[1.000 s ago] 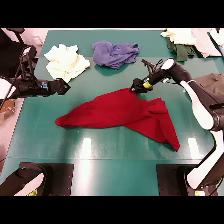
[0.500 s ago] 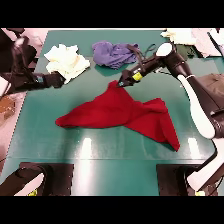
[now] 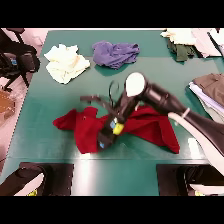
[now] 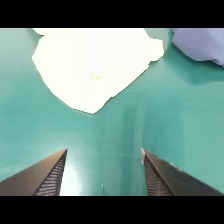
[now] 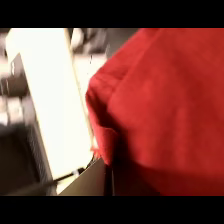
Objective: Fold the shirts.
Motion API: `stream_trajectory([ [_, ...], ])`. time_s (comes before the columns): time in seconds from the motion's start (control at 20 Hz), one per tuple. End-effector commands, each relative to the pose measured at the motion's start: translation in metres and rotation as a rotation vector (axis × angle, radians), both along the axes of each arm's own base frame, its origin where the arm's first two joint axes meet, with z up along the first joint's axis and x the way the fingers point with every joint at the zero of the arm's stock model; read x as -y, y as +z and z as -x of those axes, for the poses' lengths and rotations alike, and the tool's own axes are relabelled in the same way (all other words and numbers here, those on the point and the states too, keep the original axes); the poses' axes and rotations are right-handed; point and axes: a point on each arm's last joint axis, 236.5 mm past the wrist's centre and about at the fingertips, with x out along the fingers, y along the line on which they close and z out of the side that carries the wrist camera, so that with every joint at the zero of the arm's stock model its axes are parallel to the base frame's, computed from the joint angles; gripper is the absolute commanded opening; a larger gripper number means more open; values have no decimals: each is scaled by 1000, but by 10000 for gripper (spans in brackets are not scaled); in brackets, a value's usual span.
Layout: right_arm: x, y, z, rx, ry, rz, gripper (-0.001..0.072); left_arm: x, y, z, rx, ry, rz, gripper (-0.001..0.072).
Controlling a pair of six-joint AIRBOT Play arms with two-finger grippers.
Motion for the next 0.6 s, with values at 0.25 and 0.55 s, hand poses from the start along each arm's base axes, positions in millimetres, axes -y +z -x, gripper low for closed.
stream_trajectory([
  [0.25,56,0,-55,71,-338,-48,385,39,-129,43,-456,-133,75,570],
  [0.55,230,19,-190,255,-889,24,385,36,-223,124,-881,-181,39,571],
])
